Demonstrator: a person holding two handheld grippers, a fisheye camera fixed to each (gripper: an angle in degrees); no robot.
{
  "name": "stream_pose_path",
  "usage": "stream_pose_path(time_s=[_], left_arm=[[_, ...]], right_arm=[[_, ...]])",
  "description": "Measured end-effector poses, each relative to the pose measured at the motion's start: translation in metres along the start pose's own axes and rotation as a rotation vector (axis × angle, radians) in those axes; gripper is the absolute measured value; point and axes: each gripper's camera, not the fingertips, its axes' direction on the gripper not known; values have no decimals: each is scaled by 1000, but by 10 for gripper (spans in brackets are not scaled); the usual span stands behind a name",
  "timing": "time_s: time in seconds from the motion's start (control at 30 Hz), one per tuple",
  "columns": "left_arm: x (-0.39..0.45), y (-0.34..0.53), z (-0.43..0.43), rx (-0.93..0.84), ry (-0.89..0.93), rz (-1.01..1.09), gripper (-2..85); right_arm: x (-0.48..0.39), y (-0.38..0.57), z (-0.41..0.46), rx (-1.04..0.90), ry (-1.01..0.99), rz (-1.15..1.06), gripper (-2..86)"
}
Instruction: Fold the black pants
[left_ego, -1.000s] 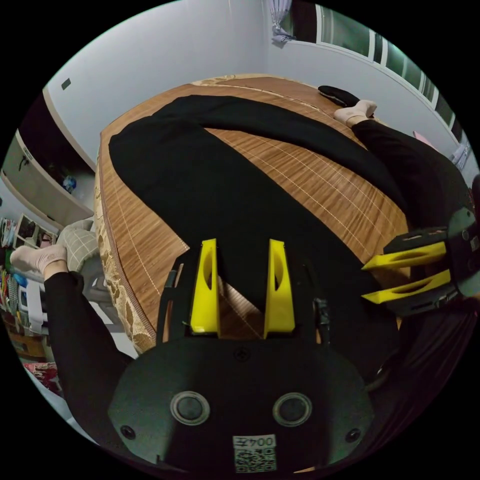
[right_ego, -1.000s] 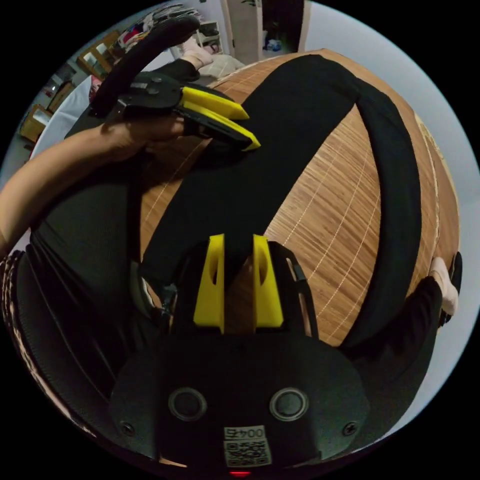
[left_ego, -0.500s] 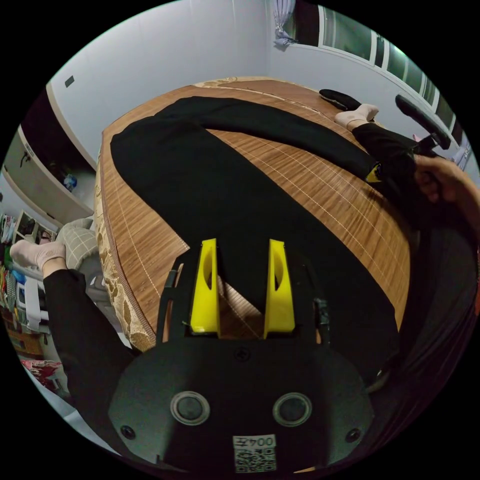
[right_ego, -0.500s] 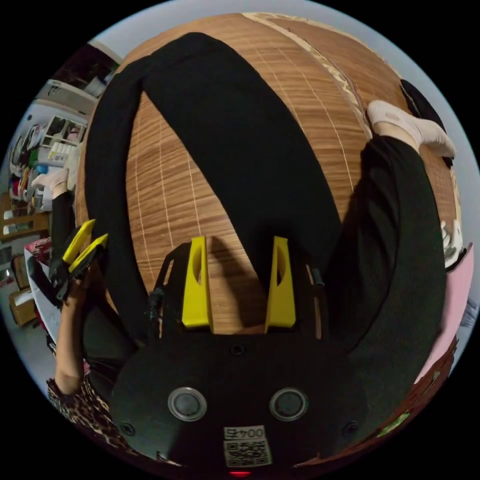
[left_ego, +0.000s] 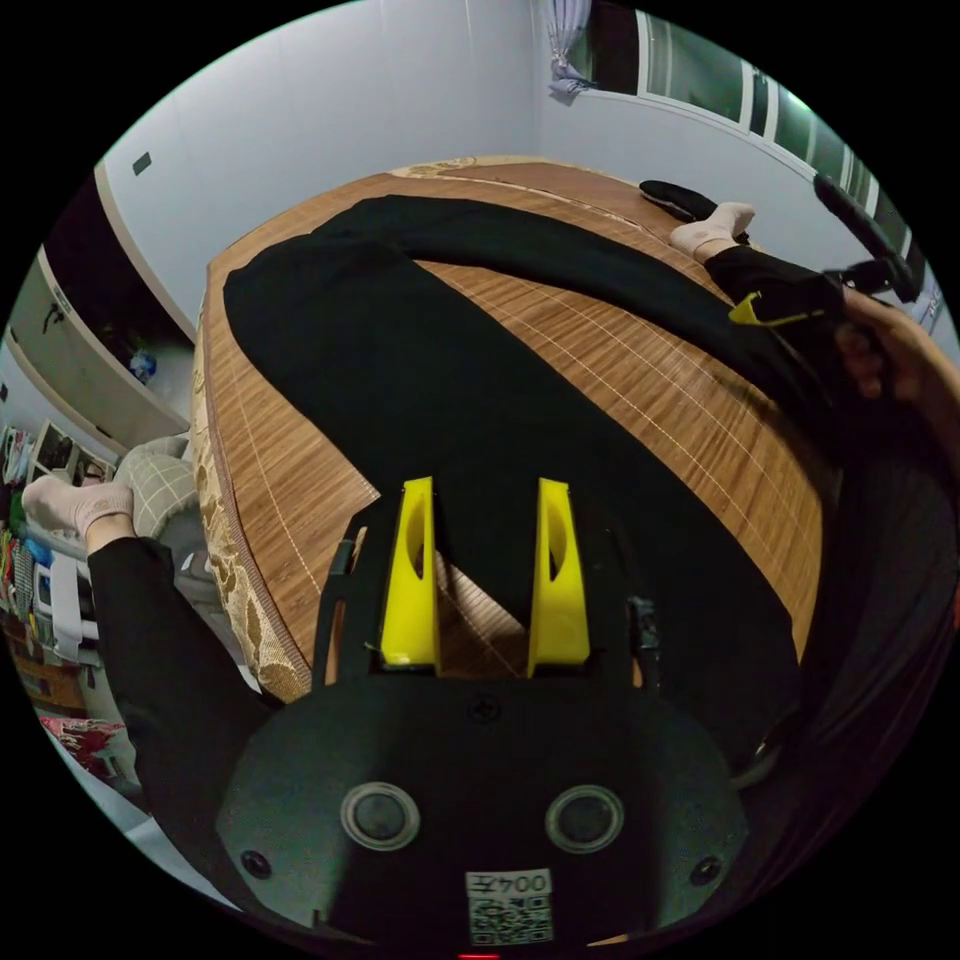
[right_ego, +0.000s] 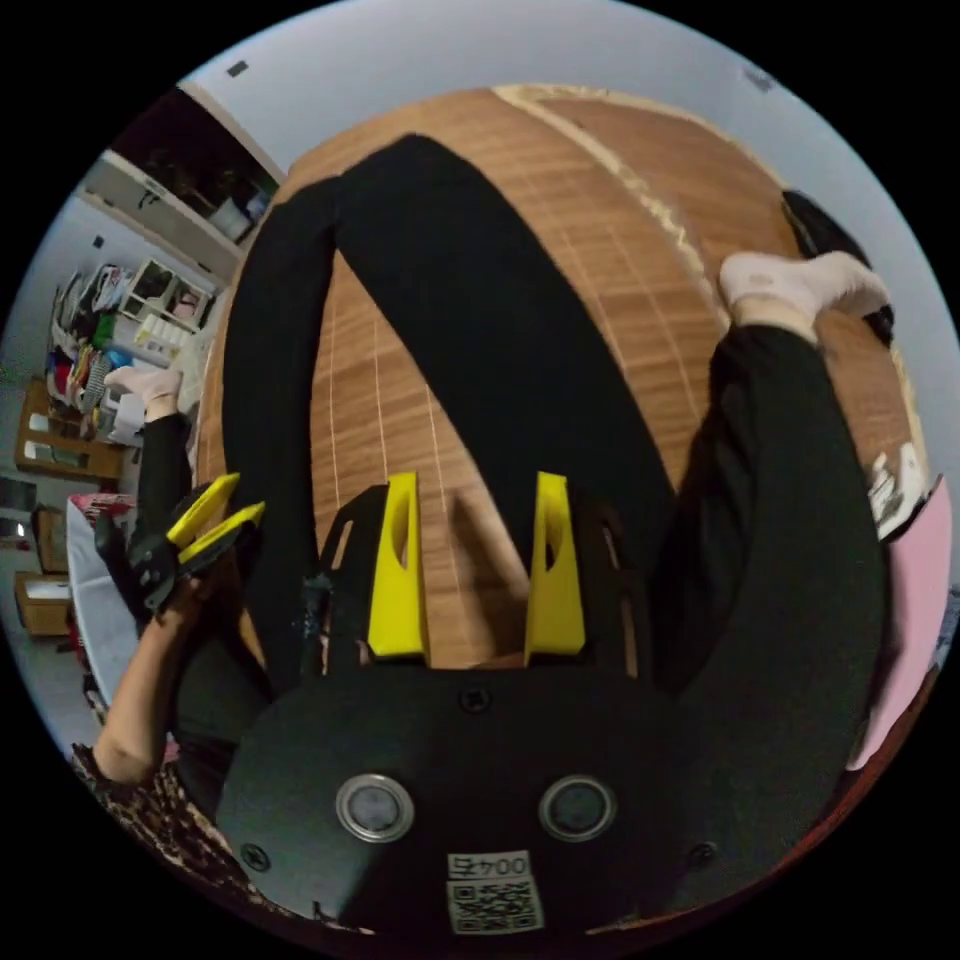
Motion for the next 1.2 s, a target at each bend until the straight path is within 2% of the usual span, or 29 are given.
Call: stream_pose_path(time_s=[0.17, 0.33, 0.53, 0.57, 0.63, 1.2], left_arm=[[1, 4, 1, 13, -8, -4, 142], [2, 4, 2, 18, -11, -6, 142], [2, 3, 3, 22, -16, -8, 142], [1, 2, 3, 22, -17, -8, 142], [1, 1, 3, 22, -19, -8, 142], [-10, -18, 1, 23, -15, -17, 145]], right_arm=[[-13, -22, -10, 225, 162, -74, 135], [-14, -39, 10, 221, 138, -89, 154], [-11, -22, 65, 90, 224, -153, 158], [-5, -11, 66, 178, 189, -137, 157], [-1, -2, 69, 221, 171, -129, 157], [15, 15, 81, 257, 145, -124, 154]])
